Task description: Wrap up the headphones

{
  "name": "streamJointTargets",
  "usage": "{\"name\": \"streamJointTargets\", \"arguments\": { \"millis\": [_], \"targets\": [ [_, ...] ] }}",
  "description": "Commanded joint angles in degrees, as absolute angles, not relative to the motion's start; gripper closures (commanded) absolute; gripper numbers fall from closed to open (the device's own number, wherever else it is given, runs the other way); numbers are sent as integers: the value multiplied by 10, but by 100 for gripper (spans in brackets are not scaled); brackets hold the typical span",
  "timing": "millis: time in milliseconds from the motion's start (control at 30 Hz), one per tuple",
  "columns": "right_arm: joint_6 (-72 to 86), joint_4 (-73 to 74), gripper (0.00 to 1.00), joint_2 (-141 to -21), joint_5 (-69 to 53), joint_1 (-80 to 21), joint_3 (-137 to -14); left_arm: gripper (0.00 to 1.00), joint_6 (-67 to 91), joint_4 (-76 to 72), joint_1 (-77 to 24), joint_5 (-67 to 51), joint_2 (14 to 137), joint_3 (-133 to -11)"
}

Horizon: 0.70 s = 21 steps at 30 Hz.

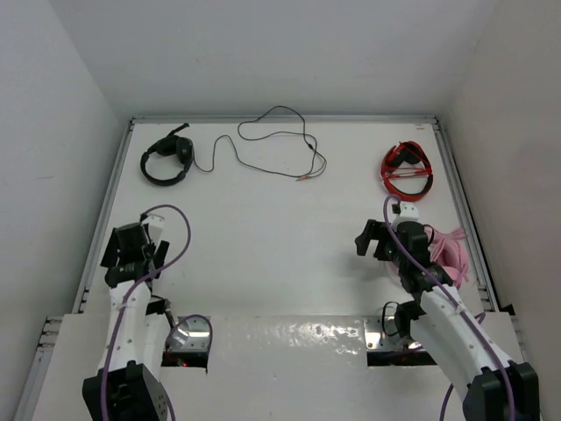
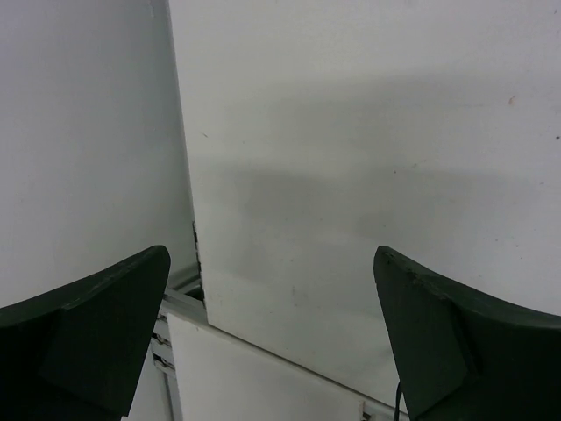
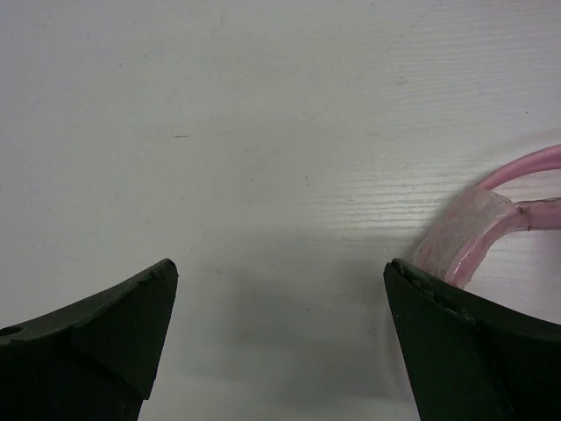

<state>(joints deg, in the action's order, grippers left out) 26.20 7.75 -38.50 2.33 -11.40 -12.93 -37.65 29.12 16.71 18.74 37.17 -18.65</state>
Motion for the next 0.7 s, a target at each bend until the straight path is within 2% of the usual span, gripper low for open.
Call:
{"name": "streamJointTargets", "arguments": {
  "millis": [0, 67, 100, 167, 200, 233, 300, 533, 667],
  "targets": [
    [268, 59, 1, -392, 21, -115, -142, 0, -403, 299, 168, 147, 422, -263],
    [265, 51, 1, -405, 18, -115, -153, 6, -486, 355, 168, 65, 479, -342],
    [265, 45, 1, -412, 14, -114, -157, 8, -468, 373, 166, 59, 560, -375],
    [263, 27, 1, -436, 6, -114, -174, 22, -368, 415, 166, 33, 669, -529],
    [264, 19, 1, -446, 4, -114, -181, 33, -319, 471, 166, 15, 785, -587],
    [262, 3, 1, -455, 2, -115, -193, 34, -271, 494, 169, 4, 836, -698],
    [262, -38, 1, -490, 2, -114, -213, 31, -100, 520, 179, -10, 958, -825],
    [264, -76, 1, -574, -12, -116, -293, 19, 41, 434, 182, -11, 1148, -998],
    [249, -89, 1, -586, -6, -119, -312, 18, 83, 453, 171, 29, 1256, -1092]
  ]
}}
